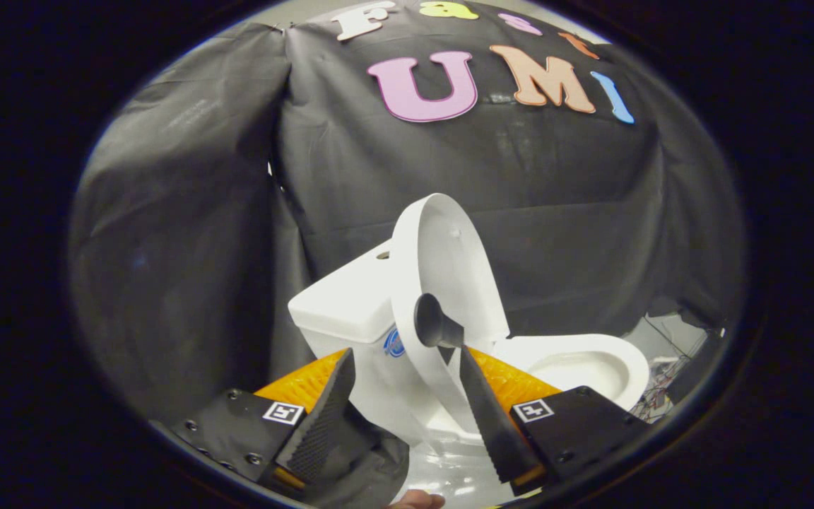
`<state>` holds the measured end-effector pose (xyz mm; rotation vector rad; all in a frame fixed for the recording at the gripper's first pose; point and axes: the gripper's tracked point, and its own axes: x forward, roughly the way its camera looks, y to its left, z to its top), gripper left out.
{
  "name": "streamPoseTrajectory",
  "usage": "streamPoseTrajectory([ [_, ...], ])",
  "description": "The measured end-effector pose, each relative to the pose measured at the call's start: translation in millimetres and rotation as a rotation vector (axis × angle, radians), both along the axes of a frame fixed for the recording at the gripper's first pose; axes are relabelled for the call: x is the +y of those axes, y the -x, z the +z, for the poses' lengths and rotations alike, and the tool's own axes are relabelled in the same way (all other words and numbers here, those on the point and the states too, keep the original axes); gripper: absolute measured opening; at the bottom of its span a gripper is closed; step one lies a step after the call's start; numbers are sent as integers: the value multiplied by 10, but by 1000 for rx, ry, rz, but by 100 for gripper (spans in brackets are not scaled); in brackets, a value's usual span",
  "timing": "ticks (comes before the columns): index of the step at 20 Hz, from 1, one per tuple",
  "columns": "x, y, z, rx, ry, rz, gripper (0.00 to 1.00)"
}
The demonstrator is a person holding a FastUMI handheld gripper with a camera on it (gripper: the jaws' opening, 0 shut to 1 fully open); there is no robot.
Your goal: Open the toilet lid.
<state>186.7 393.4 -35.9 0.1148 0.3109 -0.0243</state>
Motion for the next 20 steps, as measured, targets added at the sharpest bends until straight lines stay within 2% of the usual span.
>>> streamPoseTrajectory([
  [7,-456,305,267,-41,85,1,92],
  [14,-860,426,489,-91,101,14,92],
  [20,-1391,515,375,-72,109,-39,92],
])
